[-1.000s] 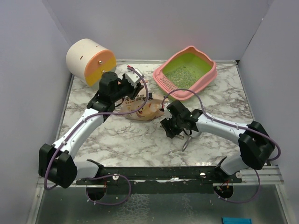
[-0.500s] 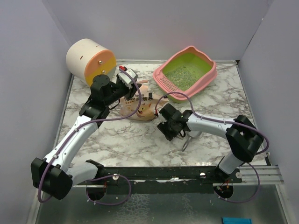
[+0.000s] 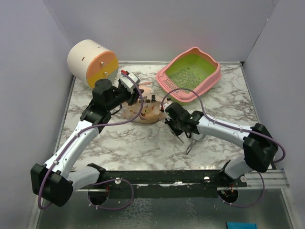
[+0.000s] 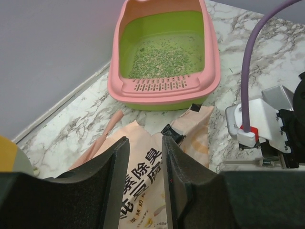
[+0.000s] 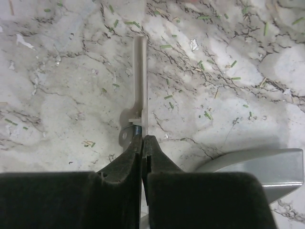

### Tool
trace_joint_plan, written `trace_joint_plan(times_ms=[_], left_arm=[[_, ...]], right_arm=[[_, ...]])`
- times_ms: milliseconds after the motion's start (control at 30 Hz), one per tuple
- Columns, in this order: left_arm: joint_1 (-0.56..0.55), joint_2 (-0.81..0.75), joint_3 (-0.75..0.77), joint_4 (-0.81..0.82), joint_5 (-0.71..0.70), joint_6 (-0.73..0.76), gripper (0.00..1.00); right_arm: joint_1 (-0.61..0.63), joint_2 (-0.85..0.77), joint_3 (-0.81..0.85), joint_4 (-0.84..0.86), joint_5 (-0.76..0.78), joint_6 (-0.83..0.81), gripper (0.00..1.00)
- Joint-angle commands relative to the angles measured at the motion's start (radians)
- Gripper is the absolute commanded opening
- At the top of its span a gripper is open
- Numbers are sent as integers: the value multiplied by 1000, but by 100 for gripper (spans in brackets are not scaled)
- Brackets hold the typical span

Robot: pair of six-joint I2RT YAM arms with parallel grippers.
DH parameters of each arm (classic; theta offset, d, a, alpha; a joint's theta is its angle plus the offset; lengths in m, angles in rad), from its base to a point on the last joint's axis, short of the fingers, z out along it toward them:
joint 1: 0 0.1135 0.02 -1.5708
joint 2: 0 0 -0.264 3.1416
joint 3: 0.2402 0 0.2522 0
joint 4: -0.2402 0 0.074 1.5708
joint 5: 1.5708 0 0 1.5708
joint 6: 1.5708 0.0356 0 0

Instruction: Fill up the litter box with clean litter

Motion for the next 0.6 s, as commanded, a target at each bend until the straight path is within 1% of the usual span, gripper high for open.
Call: trace_joint_plan(times_ms=[0, 100, 167, 300, 333, 367, 400, 433, 500, 567], left_arm=[[7, -9, 5, -22, 15, -58, 37], [7, -13, -12, -18, 48, -101, 39], [7, -29, -42, 9, 91, -146, 40], [10, -90, -110, 50, 210, -180, 46], [15, -110, -122, 56, 254, -188, 48], [21, -130, -134, 66, 308, -201, 55], [29, -151, -148, 85, 372, -213, 64], [38, -172, -162, 105, 428, -229, 68], [58, -207, -178, 143, 545, -261, 74], [82, -223, -178, 166, 700, -293, 75]], right_arm=[[6, -106, 64, -37, 37, 13, 1], [5, -167, 88, -42, -1, 7, 1], [5, -206, 105, -39, -56, 6, 1], [-4, -302, 86, 29, -284, -16, 1], [-11, -341, 69, 62, -342, -23, 1], [-22, -365, 57, 92, -395, -32, 1], [-36, -380, 55, 110, -459, -40, 1], [-57, -391, 58, 123, -526, -47, 1], [-109, -399, 72, 148, -655, -65, 1], [-161, -397, 94, 159, -766, -84, 1]])
